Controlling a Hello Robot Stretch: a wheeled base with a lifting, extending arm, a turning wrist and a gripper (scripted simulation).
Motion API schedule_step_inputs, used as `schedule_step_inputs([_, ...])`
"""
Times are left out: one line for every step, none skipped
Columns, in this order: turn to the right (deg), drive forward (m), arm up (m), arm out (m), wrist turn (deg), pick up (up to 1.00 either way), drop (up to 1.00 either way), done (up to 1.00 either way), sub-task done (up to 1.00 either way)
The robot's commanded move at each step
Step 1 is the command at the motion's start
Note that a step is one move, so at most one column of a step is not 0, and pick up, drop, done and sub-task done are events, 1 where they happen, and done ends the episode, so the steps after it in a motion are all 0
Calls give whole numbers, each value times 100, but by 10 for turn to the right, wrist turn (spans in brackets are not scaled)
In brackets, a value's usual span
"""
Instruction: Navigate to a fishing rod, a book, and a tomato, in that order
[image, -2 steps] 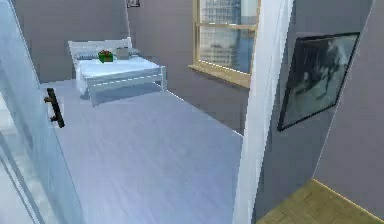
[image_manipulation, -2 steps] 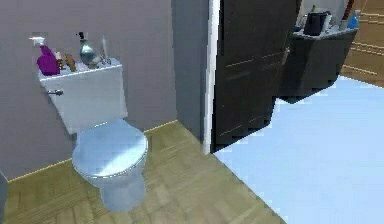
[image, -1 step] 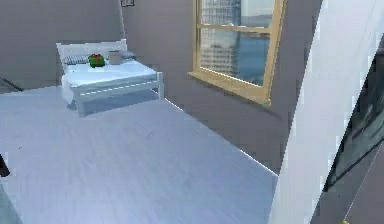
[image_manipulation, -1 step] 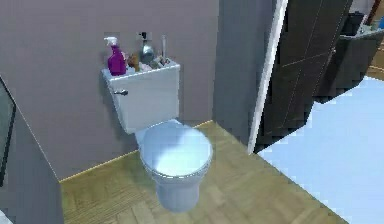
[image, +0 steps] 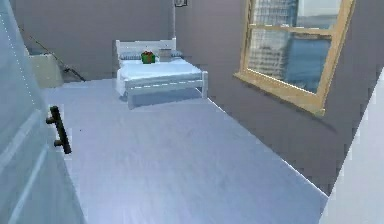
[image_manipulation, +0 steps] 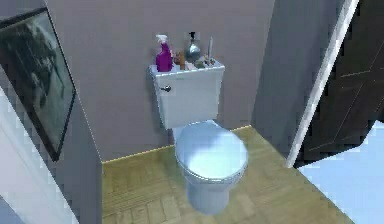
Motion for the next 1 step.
schedule_step_inputs([0,100,0,0,0,0,0,0,0])
